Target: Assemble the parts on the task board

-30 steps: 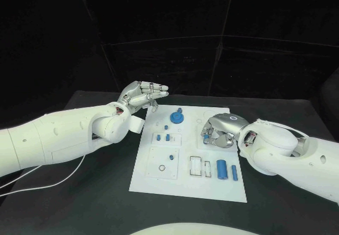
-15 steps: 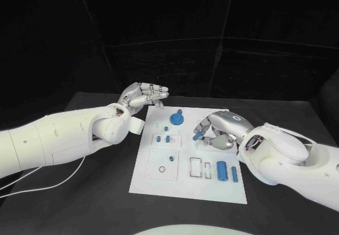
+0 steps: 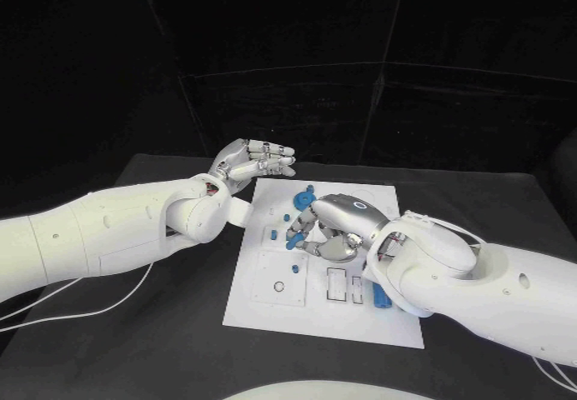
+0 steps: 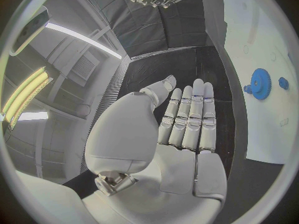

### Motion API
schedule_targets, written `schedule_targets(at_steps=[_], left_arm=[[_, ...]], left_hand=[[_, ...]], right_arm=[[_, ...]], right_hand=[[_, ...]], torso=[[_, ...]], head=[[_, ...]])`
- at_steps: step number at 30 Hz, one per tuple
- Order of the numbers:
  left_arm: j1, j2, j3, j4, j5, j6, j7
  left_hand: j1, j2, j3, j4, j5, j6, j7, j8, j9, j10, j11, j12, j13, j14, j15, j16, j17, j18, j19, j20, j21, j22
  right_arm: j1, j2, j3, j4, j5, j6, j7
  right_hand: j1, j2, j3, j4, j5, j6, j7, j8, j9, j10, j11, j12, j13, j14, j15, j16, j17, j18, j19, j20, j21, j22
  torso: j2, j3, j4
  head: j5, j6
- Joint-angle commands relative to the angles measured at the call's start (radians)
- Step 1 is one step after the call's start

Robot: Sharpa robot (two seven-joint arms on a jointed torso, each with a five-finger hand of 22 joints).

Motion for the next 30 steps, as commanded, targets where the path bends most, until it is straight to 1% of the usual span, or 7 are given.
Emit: schedule_targets(at_steps=[1, 4, 7, 11, 14, 20, 30], left_arm=[[0.002, 0.005, 0.001, 0.0, 0.002, 0.011, 0.003], [0.002, 0.009, 0.001, 0.0, 0.002, 0.014, 0.003], [0.002, 0.012, 0.001, -0.001, 0.002, 0.015, 0.003], [0.002, 0.014, 0.001, -0.001, 0.002, 0.015, 0.002], [0.002, 0.015, 0.001, -0.001, 0.002, 0.014, 0.002], [0.002, 0.016, 0.001, -0.003, 0.002, 0.013, 0.003], [0.002, 0.022, 0.001, -0.006, 0.002, 0.013, 0.002]], left_hand=[[-0.008, 0.005, 0.0, 0.004, 0.002, -0.006, -0.001, 0.004, 0.001, -0.004, -0.001, -0.004, -0.001, 0.017, -0.001, -0.018, -0.009, 0.007, 0.015, -0.003, -0.007, -0.014], [-0.007, 0.006, 0.0, 0.004, 0.002, -0.004, -0.001, 0.007, 0.001, -0.002, -0.001, -0.003, -0.001, 0.027, -0.003, -0.026, -0.012, 0.007, 0.022, -0.004, -0.009, -0.021], [-0.007, 0.007, 0.0, 0.004, 0.002, -0.003, -0.001, 0.008, 0.001, 0.0, -0.002, -0.002, -0.001, 0.032, -0.004, -0.03, -0.014, 0.006, 0.027, -0.005, -0.01, -0.025], [-0.006, 0.008, -0.001, 0.004, 0.002, -0.003, -0.002, 0.009, 0.001, 0.002, -0.002, -0.001, -0.001, 0.038, -0.005, -0.033, -0.015, 0.006, 0.031, -0.006, -0.011, -0.029], [-0.006, 0.008, -0.001, 0.004, 0.002, -0.003, -0.002, 0.009, 0.001, 0.002, -0.002, -0.001, -0.001, 0.038, -0.005, -0.033, -0.015, 0.006, 0.031, -0.006, -0.011, -0.029], [-0.006, 0.008, -0.001, 0.003, 0.002, -0.002, -0.002, 0.01, 0.001, 0.003, -0.003, -0.001, -0.001, 0.042, -0.005, -0.036, -0.017, 0.006, 0.034, -0.007, -0.012, -0.032], [-0.006, 0.008, -0.001, 0.003, 0.002, -0.002, -0.002, 0.01, 0.001, 0.003, -0.003, -0.001, -0.001, 0.043, -0.005, -0.037, -0.017, 0.006, 0.035, -0.007, -0.012, -0.032]], right_arm=[[-0.009, 0.022, -0.002, -0.021, -0.012, 0.068, 0.052], [-0.022, 0.046, -0.007, -0.039, -0.032, 0.087, 0.058], [-0.029, 0.062, -0.022, -0.051, -0.049, 0.102, 0.061], [-0.034, 0.082, -0.045, -0.07, -0.078, 0.125, 0.061], [-0.035, 0.093, -0.056, -0.082, -0.097, 0.136, 0.061], [-0.037, 0.106, -0.064, -0.095, -0.118, 0.147, 0.061], [-0.04, 0.117, -0.068, -0.101, -0.143, 0.151, 0.044]], right_hand=[[-0.002, -0.005, 0.006, -0.001, 0.005, 0.0, 0.005, -0.005, 0.0, 0.006, 0.003, -0.005, -0.001, 0.009, -0.002, 0.004, 0.002, -0.006, 0.0, 0.004, 0.002, 0.053], [-0.002, -0.005, 0.006, -0.001, 0.005, 0.0, 0.005, -0.005, 0.0, 0.006, 0.003, -0.005, -0.001, 0.009, -0.002, 0.004, 0.002, -0.006, 0.0, 0.004, 0.002, 0.053], [-0.002, -0.005, 0.006, -0.001, 0.005, 0.0, 0.005, -0.005, 0.0, 0.006, 0.003, -0.005, -0.001, 0.009, -0.002, 0.004, 0.002, -0.006, 0.0, 0.004, 0.002, 0.053], [-0.003, -0.006, 0.006, -0.001, 0.007, 0.0, 0.005, -0.006, 0.0, 0.006, 0.003, -0.006, -0.001, 0.009, -0.002, 0.004, 0.002, -0.006, 0.0, 0.004, 0.001, 0.053], [-0.005, -0.006, 0.006, 0.0, 0.007, 0.001, 0.005, -0.006, 0.0, 0.007, 0.004, -0.006, -0.001, 0.009, -0.002, 0.004, 0.002, -0.005, -0.001, 0.004, 0.001, 0.052], [-0.005, -0.006, 0.006, 0.0, 0.007, 0.001, 0.005, -0.006, 0.0, 0.007, 0.004, -0.006, -0.001, 0.009, -0.001, 0.004, 0.001, -0.005, -0.001, 0.005, 0.001, 0.053], [-0.005, -0.006, 0.007, -0.001, 0.008, 0.002, 0.005, -0.006, 0.0, 0.008, 0.003, -0.007, 0.0, 0.009, -0.001, 0.004, 0.0, -0.005, -0.002, 0.005, 0.0, 0.051]], torso=[[0.0, -0.0014, 0.0001], [0.0, -0.0005, -0.0014], [0.0, 0.0007, -0.001], [0.0, 0.0003, -0.0002], [0.0, -0.0001, -0.0009], [0.001, 0.0019, -0.0011], [-0.001, 0.0011, -0.0006]], head=[[0.015, -0.01], [0.028, -0.015], [0.035, -0.022], [0.04, -0.028], [0.044, -0.029], [0.05, -0.032], [0.05, -0.035]])
